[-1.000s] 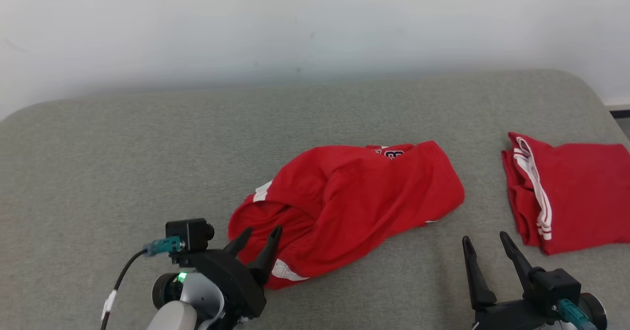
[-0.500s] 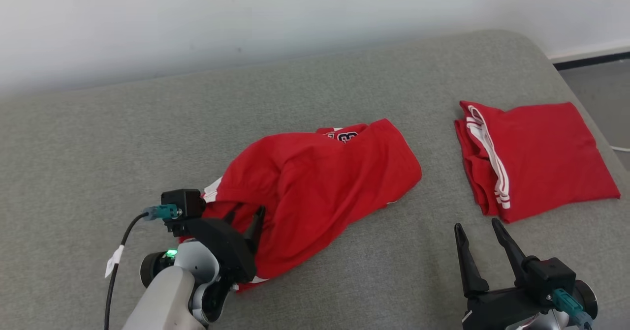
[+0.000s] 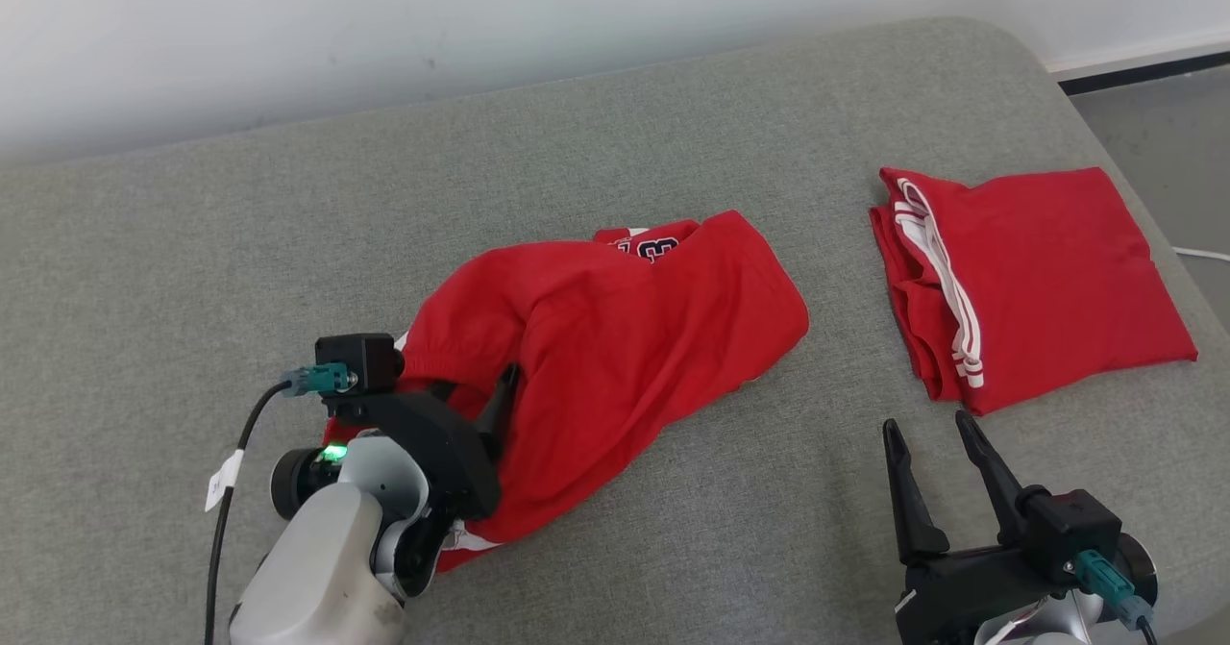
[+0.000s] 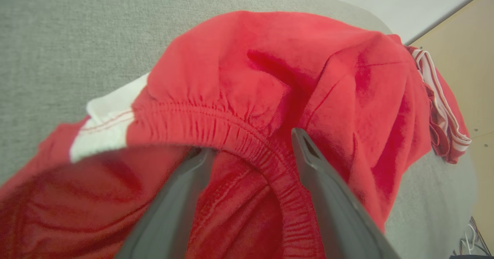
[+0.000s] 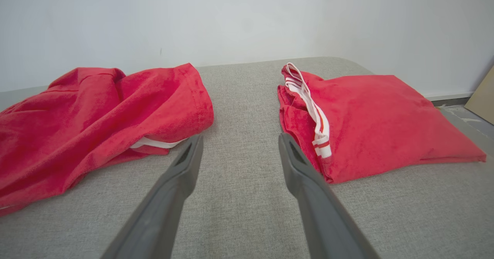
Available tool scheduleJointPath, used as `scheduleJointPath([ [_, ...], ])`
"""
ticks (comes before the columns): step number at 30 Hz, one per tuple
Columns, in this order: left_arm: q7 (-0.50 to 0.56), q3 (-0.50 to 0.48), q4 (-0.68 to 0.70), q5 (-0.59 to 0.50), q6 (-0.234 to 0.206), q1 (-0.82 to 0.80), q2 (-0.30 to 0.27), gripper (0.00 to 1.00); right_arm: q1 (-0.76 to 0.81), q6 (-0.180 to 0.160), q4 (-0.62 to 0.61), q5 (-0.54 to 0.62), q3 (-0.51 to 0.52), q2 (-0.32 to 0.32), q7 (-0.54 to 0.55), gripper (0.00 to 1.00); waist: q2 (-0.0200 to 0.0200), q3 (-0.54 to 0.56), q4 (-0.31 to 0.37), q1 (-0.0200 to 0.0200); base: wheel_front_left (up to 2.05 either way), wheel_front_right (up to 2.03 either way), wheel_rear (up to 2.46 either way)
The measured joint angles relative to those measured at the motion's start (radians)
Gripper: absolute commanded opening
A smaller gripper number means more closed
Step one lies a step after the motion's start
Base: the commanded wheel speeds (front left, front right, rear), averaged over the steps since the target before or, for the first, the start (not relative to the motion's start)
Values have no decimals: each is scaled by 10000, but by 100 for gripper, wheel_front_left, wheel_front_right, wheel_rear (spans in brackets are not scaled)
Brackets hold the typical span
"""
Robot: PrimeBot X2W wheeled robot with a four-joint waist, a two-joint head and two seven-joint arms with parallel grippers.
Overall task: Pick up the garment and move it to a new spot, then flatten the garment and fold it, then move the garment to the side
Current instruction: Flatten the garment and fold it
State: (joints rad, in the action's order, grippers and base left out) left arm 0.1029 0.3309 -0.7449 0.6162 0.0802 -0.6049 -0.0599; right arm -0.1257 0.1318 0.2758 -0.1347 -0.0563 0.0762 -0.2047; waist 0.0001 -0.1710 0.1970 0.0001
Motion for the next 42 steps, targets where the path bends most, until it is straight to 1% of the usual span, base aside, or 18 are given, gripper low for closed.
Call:
scheduleJointPath([
  [4, -414, 153, 128, 8, 136, -150, 27, 100, -65, 0, 94, -50, -73, -48, -69, 100, 0, -10, -49, 0, 0, 0, 0],
  [6, -353, 217, 127, 52, 176, -181, 31, 100, -95, 0, 117, -54, -69, -48, -75, 100, 0, -8, -67, 0, 0, 0, 0],
  [7, -291, 284, 125, 111, 186, -193, 40, 96, -123, 0, 134, -58, -67, -48, -82, 100, 0, -7, -87, -1, 0, 0, 0],
  [9, -132, 422, 121, 127, 255, -198, 48, 95, -159, 0, 163, -58, -71, -48, -107, 100, 0, -2, -117, -1, 0, 0, 0],
  [12, -50, 535, 121, 194, 268, -211, 58, 41, -176, 0, 196, -58, -65, -50, -125, 100, 0, -9, -141, -1, 0, 0, 0],
  [13, -50, 556, 121, 209, 272, -211, 61, 15, -186, 0, 201, -58, -61, -52, -127, 100, 0, -11, -143, -1, 0, 0, 0],
  [14, -59, 573, 123, 238, 288, -214, 63, 0, -197, 0, 207, -58, -59, -52, -130, 100, 0, -13, -144, -1, 0, 0, 0],
  [18, -771, 224, 385, 537, 330, -344, 27, 0, -233, 0, 224, -58, -29, -54, -159, 100, 0, -21, -181, -1, 0, 0, 0],
  [22, -1507, -232, 708, 616, 138, -593, -222, 0, -230, 0, 211, -61, 31, -48, -169, 100, 0, -33, -279, -1, 0, 0, 0],
  [27, -1902, -662, 675, 616, -263, -858, -639, 0, -262, 0, 161, -153, -123, -33, -153, 100, 0, -170, -333, -1, 0, 0, 0],
  [31, -2192, -1122, 399, 652, -600, -1263, -1070, 0, -523, 0, 75, -238, -349, -12, -107, 100, 0, -411, -280, -1, 0, 0, 0],
  [37, -2504, -1636, -313, 798, -1049, -1794, -1482, 0, -743, 0, 4, -255, -516, 100, -46, 100, 0, -875, -96, -1, 0, 0, 0],
  [42, -3018, -2128, -825, 965, -1641, -2116, -1616, 0, -810, 0, -75, -307, -558, 188, -17, 100, 0, -1249, 81, 0, 0, 0, 0],
])
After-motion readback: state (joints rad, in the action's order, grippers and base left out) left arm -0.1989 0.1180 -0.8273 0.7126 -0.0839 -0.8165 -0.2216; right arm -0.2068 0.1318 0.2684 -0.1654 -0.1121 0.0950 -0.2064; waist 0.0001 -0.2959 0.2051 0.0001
